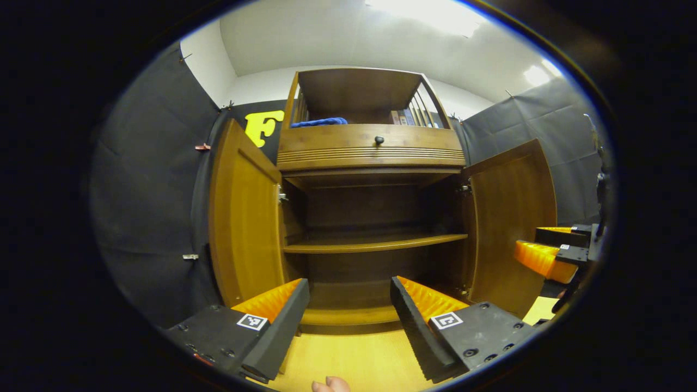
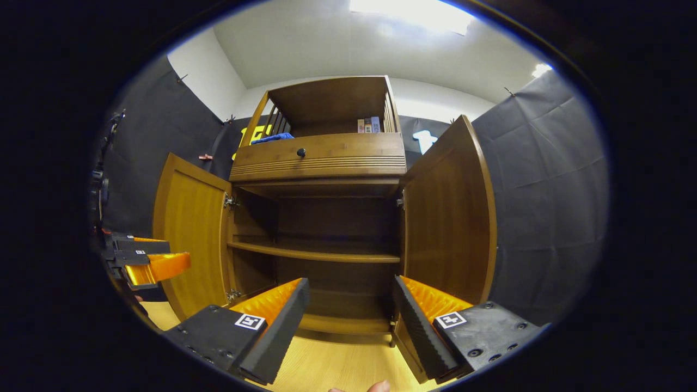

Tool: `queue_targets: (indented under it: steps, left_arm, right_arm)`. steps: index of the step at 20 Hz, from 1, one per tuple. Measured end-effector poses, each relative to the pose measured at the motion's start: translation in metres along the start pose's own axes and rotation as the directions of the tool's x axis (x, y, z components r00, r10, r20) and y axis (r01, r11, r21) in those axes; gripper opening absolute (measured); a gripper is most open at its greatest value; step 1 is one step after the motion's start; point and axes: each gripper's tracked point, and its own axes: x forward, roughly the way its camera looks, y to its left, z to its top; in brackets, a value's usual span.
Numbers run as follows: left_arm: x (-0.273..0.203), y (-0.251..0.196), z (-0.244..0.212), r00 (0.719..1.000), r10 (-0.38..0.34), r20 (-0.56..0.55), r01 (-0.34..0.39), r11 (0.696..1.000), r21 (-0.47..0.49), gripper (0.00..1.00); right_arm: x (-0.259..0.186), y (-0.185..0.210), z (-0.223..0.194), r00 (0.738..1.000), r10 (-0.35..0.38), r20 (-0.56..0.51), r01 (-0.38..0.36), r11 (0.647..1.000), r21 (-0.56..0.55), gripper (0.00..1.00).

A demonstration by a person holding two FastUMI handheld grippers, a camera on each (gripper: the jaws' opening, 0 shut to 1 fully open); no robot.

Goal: Open the right door of the double-door shoe cabinet with the right hand, and open the left door with the left hand.

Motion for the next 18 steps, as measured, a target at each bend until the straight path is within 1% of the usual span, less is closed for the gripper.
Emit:
queue_targets:
  steps: [3,4,5,7,8,9,10,12,16,18]
  left_arm:
    - [0.012,-0.007,-0.002,1.000,0.013,-0.012,-0.013,1.000,0.007,0.93]
    - [0.016,-0.010,-0.003,1.000,0.020,-0.016,-0.020,1.000,0.006,0.94]
    - [0.019,-0.010,-0.004,0.999,0.030,-0.021,-0.030,1.000,0.005,0.94]
    - [0.023,-0.014,-0.005,0.999,0.038,-0.027,-0.038,0.999,0.001,0.93]
    - [0.023,-0.016,-0.006,0.999,0.040,-0.029,-0.040,0.999,0.001,0.93]
    - [0.024,-0.017,-0.006,0.999,0.043,-0.028,-0.043,0.999,0.002,0.93]
    - [0.024,-0.018,-0.007,0.999,0.044,-0.029,-0.044,0.999,0.003,0.93]
    - [0.024,-0.020,-0.007,0.999,0.043,-0.030,-0.043,0.999,0.000,0.93]
    - [0.023,-0.021,-0.008,0.999,0.045,-0.023,-0.045,0.999,-0.005,0.93]
    - [0.023,-0.022,-0.009,0.999,0.041,-0.026,-0.042,0.999,-0.006,0.94]
  right_arm:
    - [0.009,-0.001,-0.003,1.000,-0.013,-0.010,0.013,1.000,-0.021,0.97]
    - [0.011,0.000,-0.003,1.000,-0.010,-0.008,0.010,1.000,-0.027,0.99]
    - [0.012,0.002,-0.002,1.000,-0.007,-0.004,0.007,1.000,-0.030,0.97]
    - [0.016,0.001,0.000,1.000,-0.011,0.010,0.011,0.999,-0.036,0.99]
    - [0.016,0.000,-0.002,1.000,-0.011,0.010,0.011,0.999,-0.040,0.97]
    - [0.018,0.000,-0.003,1.000,-0.012,0.013,0.013,0.999,-0.039,0.97]
    - [0.020,-0.002,-0.002,1.000,-0.017,0.016,0.018,0.999,-0.034,0.99]
    - [0.023,-0.004,-0.004,1.000,-0.021,0.012,0.021,1.000,-0.007,0.99]
    - [0.026,-0.007,-0.009,1.000,-0.024,0.001,0.024,1.000,0.007,0.96]
    - [0.026,-0.006,-0.007,1.000,-0.023,0.003,0.022,1.000,0.013,0.99]
